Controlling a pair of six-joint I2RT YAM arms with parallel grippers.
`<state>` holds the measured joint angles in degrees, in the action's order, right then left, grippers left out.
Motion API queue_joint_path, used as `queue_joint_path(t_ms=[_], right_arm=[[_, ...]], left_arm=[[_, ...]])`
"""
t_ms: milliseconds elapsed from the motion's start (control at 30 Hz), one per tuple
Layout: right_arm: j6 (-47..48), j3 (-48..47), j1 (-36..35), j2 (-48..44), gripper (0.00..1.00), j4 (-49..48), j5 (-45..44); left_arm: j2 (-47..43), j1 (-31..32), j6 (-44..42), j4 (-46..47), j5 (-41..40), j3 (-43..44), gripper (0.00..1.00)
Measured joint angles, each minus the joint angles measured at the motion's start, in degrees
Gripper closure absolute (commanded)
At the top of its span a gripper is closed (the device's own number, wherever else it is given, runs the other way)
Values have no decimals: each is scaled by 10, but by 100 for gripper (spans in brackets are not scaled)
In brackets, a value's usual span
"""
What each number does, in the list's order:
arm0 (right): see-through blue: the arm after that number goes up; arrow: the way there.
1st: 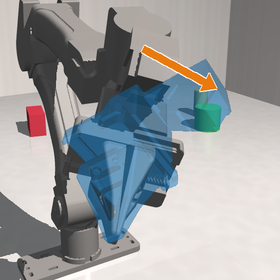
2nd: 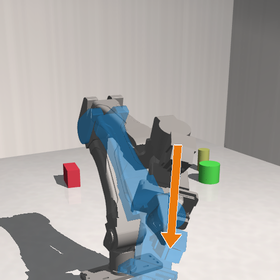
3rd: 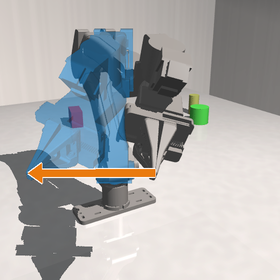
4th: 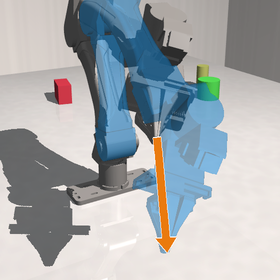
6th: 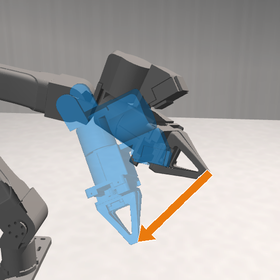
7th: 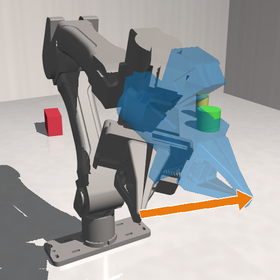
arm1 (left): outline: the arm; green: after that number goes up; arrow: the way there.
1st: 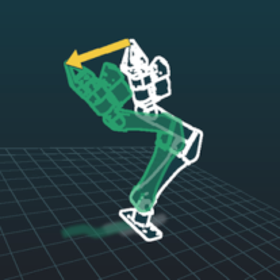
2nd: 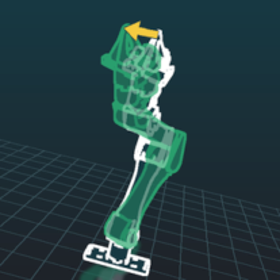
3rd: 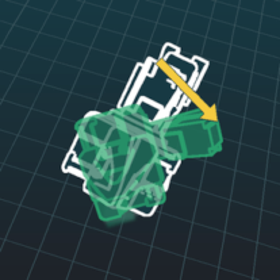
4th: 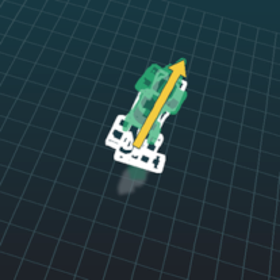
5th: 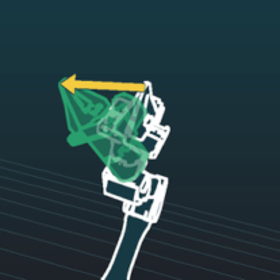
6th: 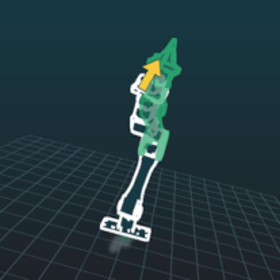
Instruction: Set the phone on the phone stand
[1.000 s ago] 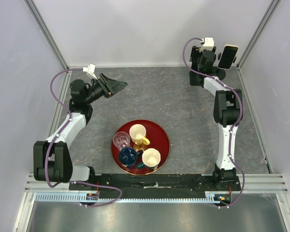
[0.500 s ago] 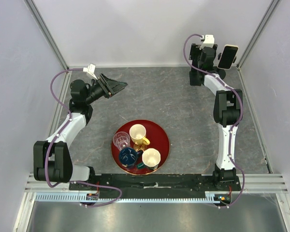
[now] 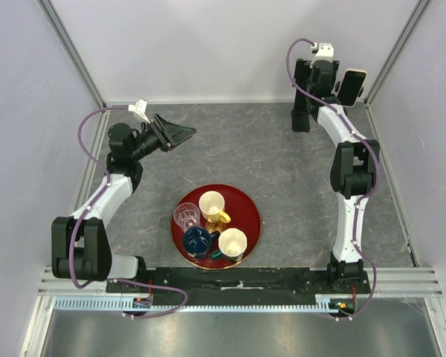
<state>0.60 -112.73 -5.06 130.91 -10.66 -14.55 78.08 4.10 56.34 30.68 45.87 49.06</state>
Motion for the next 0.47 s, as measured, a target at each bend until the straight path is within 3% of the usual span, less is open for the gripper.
queue_joint_path(t_ms=[200,300,467], right_arm=[[-19,-111,-26,-68,2,184,-13],[-28,-123,-68,-165,2,280,-7],[-47,30,-142,-427,2,301,46]], left_arm=[[0,0,0,1,3,-7,35],[-6,1,0,3,1,-14,35],[-53,14,-14,-24,-20,-23,35]])
